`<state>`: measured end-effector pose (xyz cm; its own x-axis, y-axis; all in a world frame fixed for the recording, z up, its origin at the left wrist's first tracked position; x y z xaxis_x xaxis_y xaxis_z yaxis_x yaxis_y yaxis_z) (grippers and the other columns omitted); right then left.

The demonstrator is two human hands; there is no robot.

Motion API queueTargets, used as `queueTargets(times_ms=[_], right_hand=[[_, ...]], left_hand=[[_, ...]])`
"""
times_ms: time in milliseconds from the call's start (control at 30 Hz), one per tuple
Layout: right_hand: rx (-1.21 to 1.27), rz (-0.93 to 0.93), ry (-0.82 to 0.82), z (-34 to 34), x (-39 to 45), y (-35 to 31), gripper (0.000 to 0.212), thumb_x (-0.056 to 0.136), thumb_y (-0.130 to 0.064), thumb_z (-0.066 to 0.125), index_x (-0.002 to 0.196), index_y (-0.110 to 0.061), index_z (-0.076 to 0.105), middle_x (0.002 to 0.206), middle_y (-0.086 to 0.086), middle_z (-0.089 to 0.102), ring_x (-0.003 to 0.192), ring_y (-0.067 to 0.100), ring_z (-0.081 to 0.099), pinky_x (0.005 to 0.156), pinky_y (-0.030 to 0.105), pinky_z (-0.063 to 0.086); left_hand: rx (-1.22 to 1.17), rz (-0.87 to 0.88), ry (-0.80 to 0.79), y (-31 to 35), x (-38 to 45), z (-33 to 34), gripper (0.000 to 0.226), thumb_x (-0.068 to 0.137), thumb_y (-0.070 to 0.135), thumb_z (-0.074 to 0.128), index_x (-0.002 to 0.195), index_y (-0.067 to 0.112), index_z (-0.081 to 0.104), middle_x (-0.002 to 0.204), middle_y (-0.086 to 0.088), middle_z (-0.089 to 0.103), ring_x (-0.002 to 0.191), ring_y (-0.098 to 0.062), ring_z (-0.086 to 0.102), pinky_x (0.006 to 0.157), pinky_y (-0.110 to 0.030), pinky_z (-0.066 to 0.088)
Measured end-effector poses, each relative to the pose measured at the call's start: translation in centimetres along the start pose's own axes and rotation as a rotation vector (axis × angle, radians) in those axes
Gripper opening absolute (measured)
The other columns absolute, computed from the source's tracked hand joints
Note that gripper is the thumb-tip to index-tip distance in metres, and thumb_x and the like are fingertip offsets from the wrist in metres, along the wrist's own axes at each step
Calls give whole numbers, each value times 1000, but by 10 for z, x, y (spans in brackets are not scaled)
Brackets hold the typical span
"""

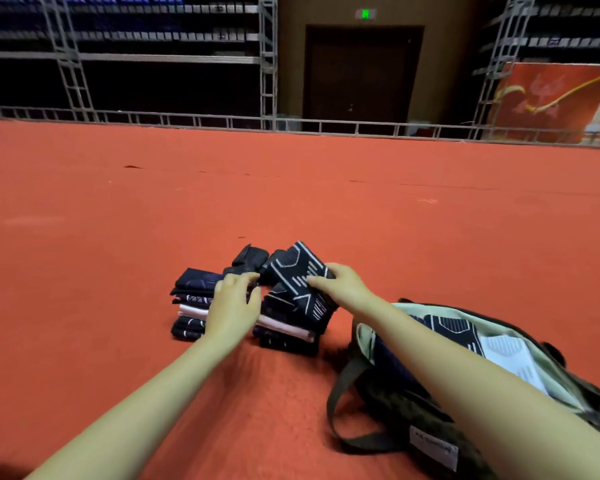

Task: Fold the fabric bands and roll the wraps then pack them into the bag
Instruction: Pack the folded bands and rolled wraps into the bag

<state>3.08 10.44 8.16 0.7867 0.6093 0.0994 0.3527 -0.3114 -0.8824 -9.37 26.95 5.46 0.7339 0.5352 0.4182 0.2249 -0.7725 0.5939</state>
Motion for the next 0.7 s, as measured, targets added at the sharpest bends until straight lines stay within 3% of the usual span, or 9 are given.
queueTargets(times_ms=[100, 167, 267, 367, 500, 633, 700], right_hand=[[178, 28, 260, -40, -20, 11, 3, 88, -12, 62, 90, -10, 63, 83, 5, 65, 72, 13, 58, 63, 21, 45], [207, 38, 338, -61, -35, 19, 2, 89, -11, 61, 88, -11, 63, 80, 2, 65, 69, 10, 59, 59, 16, 46], [250, 58, 396, -85, -56, 26, 8, 89, -12, 60, 83, -15, 62, 77, -1, 67, 68, 11, 62, 61, 20, 48], [311, 86, 414, -102, -74, 32, 3, 88, -14, 62, 86, -14, 65, 85, 8, 71, 75, 21, 67, 72, 33, 53], [309, 79, 420, -115, -94, 39, 4, 89, -11, 61, 88, -13, 64, 82, 5, 70, 71, 16, 66, 65, 26, 53], [257, 54, 502, -129, -103, 45, 20, 89, -12, 60, 109, -10, 60, 96, 4, 68, 84, 18, 65, 69, 25, 49], [255, 51, 557, -139, -111, 47, 28, 91, -12, 58, 118, -17, 53, 102, 1, 65, 88, 15, 64, 71, 24, 49]], left_hand=[[80, 108, -101, 20, 22, 18, 37, 92, 24, 51, 128, 17, 54, 124, -9, 53, 121, -28, 41, 100, -37, 35], [189, 166, -249, 33, 33, 34, 43, 91, 29, 49, 134, 21, 48, 129, -7, 51, 124, -26, 40, 99, -39, 39], [385, 318, -510, 42, 43, 59, 54, 88, 31, 47, 142, 25, 38, 143, -1, 42, 134, -21, 34, 107, -38, 34], [491, 393, -679, 44, 48, 68, 57, 85, 38, 44, 140, 29, 40, 138, -3, 47, 129, -21, 41, 105, -33, 33], [497, 598, -588, 53, 52, 56, 45, 85, 36, 57, 130, 30, 51, 115, -3, 56, 111, -23, 52, 92, -31, 39], [577, 655, -478, 63, 45, 38, 41, 88, 36, 53, 128, 31, 50, 122, 4, 55, 107, -22, 57, 78, -33, 45], [522, 665, -373, 70, 39, 26, 39, 89, 32, 53, 127, 26, 51, 122, 3, 55, 104, -25, 59, 74, -35, 47]])
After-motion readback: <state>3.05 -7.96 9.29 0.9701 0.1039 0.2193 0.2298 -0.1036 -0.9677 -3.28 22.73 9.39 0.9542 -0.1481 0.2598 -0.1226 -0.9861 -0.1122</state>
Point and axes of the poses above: each hand's wrist, its own x-axis towards the middle knuckle, its own z-axis out of the palm, y = z × x, the point moved 3 cm from there along x, towards the middle knuckle
